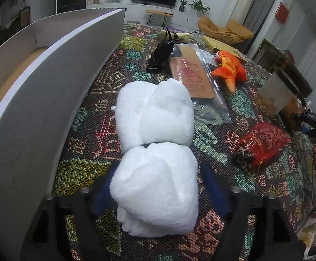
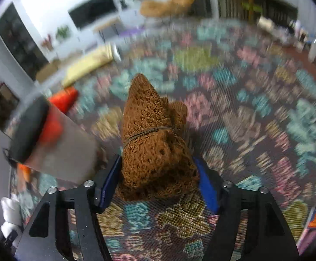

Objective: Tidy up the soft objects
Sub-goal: 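Carry both items over the white box and open both grippers to drop them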

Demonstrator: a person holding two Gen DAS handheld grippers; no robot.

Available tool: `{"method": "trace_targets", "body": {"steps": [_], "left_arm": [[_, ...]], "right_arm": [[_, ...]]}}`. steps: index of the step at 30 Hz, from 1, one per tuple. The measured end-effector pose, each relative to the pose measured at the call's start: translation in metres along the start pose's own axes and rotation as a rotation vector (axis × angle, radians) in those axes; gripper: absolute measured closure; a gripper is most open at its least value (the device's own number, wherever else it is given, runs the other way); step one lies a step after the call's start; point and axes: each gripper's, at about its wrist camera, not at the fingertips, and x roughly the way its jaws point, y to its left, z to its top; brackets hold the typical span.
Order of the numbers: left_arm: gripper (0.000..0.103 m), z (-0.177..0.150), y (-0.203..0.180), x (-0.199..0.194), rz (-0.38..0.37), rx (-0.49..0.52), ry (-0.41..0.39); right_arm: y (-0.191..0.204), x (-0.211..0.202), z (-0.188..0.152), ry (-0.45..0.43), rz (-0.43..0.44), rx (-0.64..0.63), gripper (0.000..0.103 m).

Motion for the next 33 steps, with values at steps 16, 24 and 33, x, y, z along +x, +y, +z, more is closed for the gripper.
{"method": "trace_targets", "body": {"steps": [16,24,33], "left_arm": [[0.064,0.01,-0.008,-0.043,-0.12,-0.015,-0.04],[0.063,0.025,0.045,-0.139,0.002,-0.043,-0.177],[0.063,0.015,0.14,-0.177,0.336,-0.083,-0.207]], "right_arm": [[0.055,-0.11,-0.001,-0.193,-0.045,-0.139,0.042],[0.24,-0.186,-0.059,-0.196,0.298,-0.419,0.041],[0.424,-0.161,-0.16,-0.035,0.567,-0.599,0.039]]}}
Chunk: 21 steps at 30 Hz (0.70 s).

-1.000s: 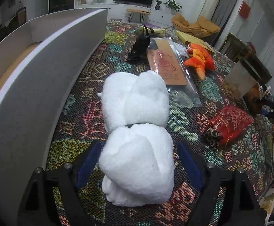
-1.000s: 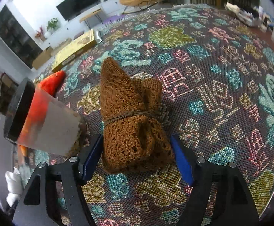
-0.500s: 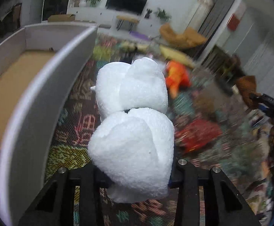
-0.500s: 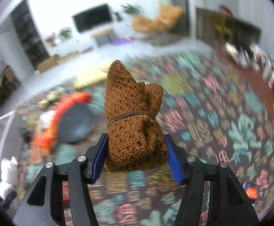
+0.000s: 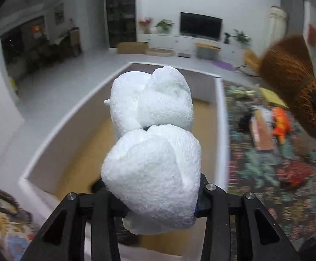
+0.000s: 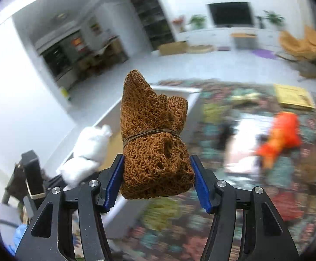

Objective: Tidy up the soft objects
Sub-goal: 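Carry both items over the white box and open both grippers to drop them, then grasp the red patterned bag with the right gripper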

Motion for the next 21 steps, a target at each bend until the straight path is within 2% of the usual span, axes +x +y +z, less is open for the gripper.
{"method": "trace_targets", "body": {"steps": [2,3,5,6,7,8,10,12,13,15,18,20,21], "left_arm": [[0.057,-0.001,0.011,0.001,0.054,-0.003,0.001],[0.055,0.0,0.014,0.003,0.078,-0.004,0.0],[0.035,-0.002,0.019,0.005,0.136,-0.004,-0.004],[0.028,-0.003,0.02,0.005,0.153,-0.004,-0.01],[0.017,-0.003,0.022,0.004,0.167,-0.008,-0.021],[0.011,-0.004,0.024,0.002,0.179,-0.017,-0.034],[0.01,-0.005,0.028,0.0,0.179,-0.039,-0.047],[0.01,-0.009,0.026,-0.002,0.141,-0.062,-0.046],[0.01,-0.011,0.023,-0.005,0.093,-0.077,-0.051],[0.01,-0.014,0.013,-0.01,0.021,-0.084,-0.062],[0.01,-0.021,-0.023,-0.019,-0.119,-0.039,-0.073],[0.01,-0.022,-0.05,-0.022,-0.189,0.006,-0.069],[0.01,-0.025,-0.066,-0.023,-0.229,0.034,-0.066]], "right_arm": [[0.023,0.025,-0.002,0.008,0.046,0.004,0.028],[0.029,0.035,-0.002,0.02,0.065,0.008,0.026],[0.034,0.056,-0.001,0.051,0.077,0.02,0.025],[0.033,0.061,0.001,0.049,0.071,0.017,0.025],[0.031,0.058,0.001,0.041,0.068,0.015,0.025],[0.026,0.053,-0.001,0.023,0.063,0.014,0.025],[0.015,0.045,-0.008,0.005,0.034,0.02,0.025],[-0.005,0.038,-0.022,-0.006,-0.029,0.031,0.024],[-0.017,0.036,-0.031,-0.005,-0.07,0.043,0.024],[-0.054,0.032,-0.061,0.019,-0.176,0.089,0.024],[-0.115,0.022,-0.116,0.083,-0.325,0.219,0.024],[-0.148,0.004,-0.148,0.06,-0.394,0.317,0.024],[-0.164,-0.011,-0.165,0.014,-0.439,0.374,0.024]]}}
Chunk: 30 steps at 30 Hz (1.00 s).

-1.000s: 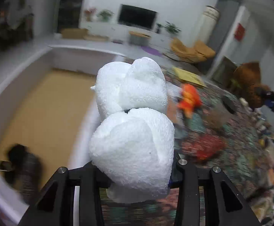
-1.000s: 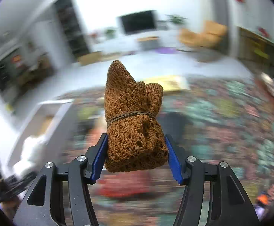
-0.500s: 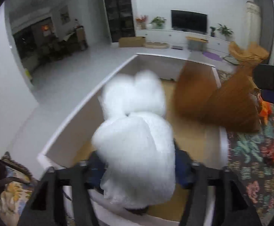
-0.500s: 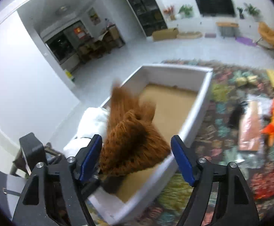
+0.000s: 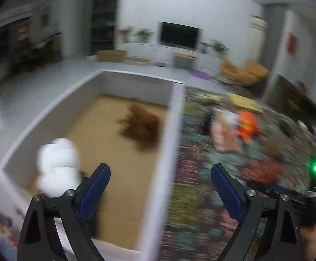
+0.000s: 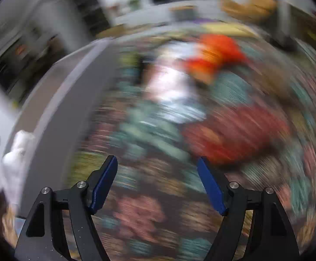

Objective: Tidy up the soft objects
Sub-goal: 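Grasp the red patterned bag with the right gripper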

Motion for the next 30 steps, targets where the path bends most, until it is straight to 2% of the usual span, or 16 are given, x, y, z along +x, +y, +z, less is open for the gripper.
{"method": "trace_targets", "body": {"steps": [1,3,6,8,10,12,14,15,16,17,21,24,26,30], "left_arm": [[0.01,-0.004,-0.019,0.003,-0.046,0.033,0.007],[0.01,-0.013,-0.056,0.012,-0.118,0.095,0.032],[0.01,-0.029,-0.091,0.038,-0.161,0.153,0.107],[0.01,-0.041,-0.107,0.049,-0.178,0.166,0.153],[0.01,-0.052,-0.114,0.052,-0.194,0.164,0.171],[0.01,-0.06,-0.116,0.053,-0.196,0.167,0.183],[0.01,-0.066,-0.115,0.052,-0.186,0.175,0.19],[0.01,-0.068,-0.114,0.053,-0.178,0.177,0.191],[0.01,-0.07,-0.113,0.055,-0.171,0.176,0.194],[0.01,-0.072,-0.111,0.058,-0.166,0.175,0.198],[0.01,-0.077,-0.109,0.079,-0.148,0.172,0.213],[0.01,-0.08,-0.112,0.099,-0.145,0.168,0.229],[0.01,-0.079,-0.117,0.114,-0.149,0.169,0.237],[0.01,-0.071,-0.13,0.14,-0.152,0.178,0.231]], "right_arm": [[-0.024,-0.008,-0.009,-0.049,-0.031,0.062,0.024],[-0.051,-0.015,-0.015,-0.088,-0.029,0.134,0.023],[-0.072,-0.001,-0.007,-0.042,0.075,0.214,0.023],[-0.07,0.005,0.008,-0.046,0.121,0.229,0.023],[-0.061,0.021,0.018,-0.001,0.141,0.221,0.023],[-0.05,0.049,0.024,0.066,0.109,0.238,0.024],[-0.044,0.051,0.027,-0.011,0.061,0.249,0.024],[-0.044,0.055,0.029,-0.017,0.057,0.252,0.027],[-0.046,0.059,0.03,-0.026,0.045,0.247,0.05],[-0.048,0.06,0.031,-0.03,0.016,0.23,0.089],[-0.081,0.037,0.027,-0.051,0.011,0.221,0.088],[-0.111,0.007,0.03,-0.043,-0.031,0.143,0.088],[-0.132,-0.004,0.038,-0.007,-0.074,0.101,0.087],[-0.178,-0.005,0.07,0.026,-0.234,0.026,0.085]]}}
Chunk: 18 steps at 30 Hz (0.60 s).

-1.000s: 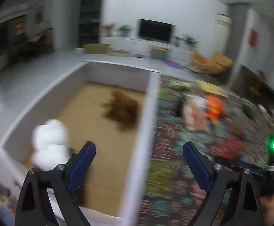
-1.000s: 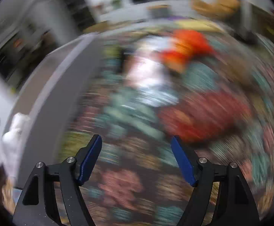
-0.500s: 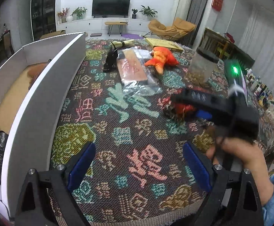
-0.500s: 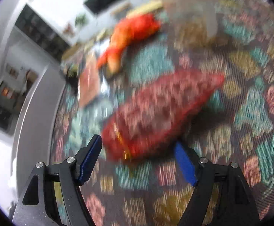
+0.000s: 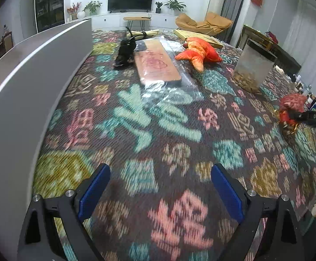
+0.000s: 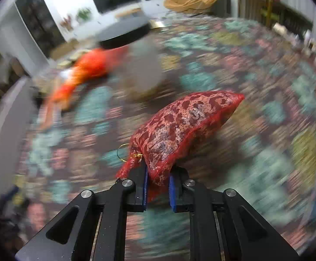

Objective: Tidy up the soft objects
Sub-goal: 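Grasp the red patterned bag with the right gripper, then set the red bag down beside the clear jar and open the right gripper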

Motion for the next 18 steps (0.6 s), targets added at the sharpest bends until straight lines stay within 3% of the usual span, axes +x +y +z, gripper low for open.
{"method": "trace_targets", "body": {"steps": [1,3,5,9,13,15,18], "left_arm": [[0.01,0.006,-0.001,0.006,0.002,-0.001,-0.008],[0.01,0.013,-0.001,0.012,0.009,-0.006,-0.019],[0.01,0.019,0.003,0.019,0.021,-0.015,-0.022],[0.009,0.016,0.011,0.03,0.052,-0.017,-0.016],[0.0,0.013,0.004,0.035,0.068,0.035,-0.008],[0.0,0.013,-0.005,0.039,0.12,0.079,0.008],[0.0,0.013,-0.002,0.039,0.105,0.066,0.008]], "right_arm": [[-0.006,0.002,0.009,-0.014,-0.025,-0.006,0.083],[-0.014,0.007,0.028,-0.069,-0.051,0.0,0.07],[-0.019,0.006,0.04,-0.128,-0.059,0.023,0.029],[-0.019,0.004,0.035,-0.168,-0.141,0.088,0.028],[-0.022,-0.008,-0.006,-0.177,-0.215,0.141,0.028],[-0.026,-0.007,-0.028,-0.152,-0.254,0.172,0.028],[-0.036,0.01,-0.046,-0.07,-0.292,0.195,0.028]]}}
